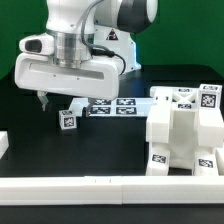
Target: Assemble chair
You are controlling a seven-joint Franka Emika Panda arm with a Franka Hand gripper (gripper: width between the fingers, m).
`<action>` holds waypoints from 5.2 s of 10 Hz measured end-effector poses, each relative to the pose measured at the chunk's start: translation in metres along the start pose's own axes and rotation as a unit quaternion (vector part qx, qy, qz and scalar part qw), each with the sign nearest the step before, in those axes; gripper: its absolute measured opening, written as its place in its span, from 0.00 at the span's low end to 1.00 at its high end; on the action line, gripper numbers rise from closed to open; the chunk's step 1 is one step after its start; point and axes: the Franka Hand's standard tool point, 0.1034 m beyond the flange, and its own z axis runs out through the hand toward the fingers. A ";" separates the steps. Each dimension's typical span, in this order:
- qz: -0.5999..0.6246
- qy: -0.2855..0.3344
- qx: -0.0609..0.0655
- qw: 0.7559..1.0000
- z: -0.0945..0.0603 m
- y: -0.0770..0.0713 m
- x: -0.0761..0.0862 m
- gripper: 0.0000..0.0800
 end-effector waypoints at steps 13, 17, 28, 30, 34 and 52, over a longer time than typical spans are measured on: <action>-0.053 -0.361 0.024 0.931 -0.006 -0.008 0.025 0.81; -0.025 -0.427 0.042 0.903 0.004 0.001 0.009 0.81; 0.019 -0.462 0.060 0.885 0.015 0.009 -0.010 0.35; 0.022 -0.450 0.058 0.891 0.004 0.003 -0.002 0.35; 0.015 -0.331 0.062 0.941 -0.049 -0.023 0.018 0.35; 0.044 0.252 0.079 0.963 -0.146 -0.145 0.099 0.35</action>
Offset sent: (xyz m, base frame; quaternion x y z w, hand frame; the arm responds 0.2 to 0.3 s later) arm 0.0208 0.0056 0.0078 -0.0107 -0.2116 -0.1244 0.9693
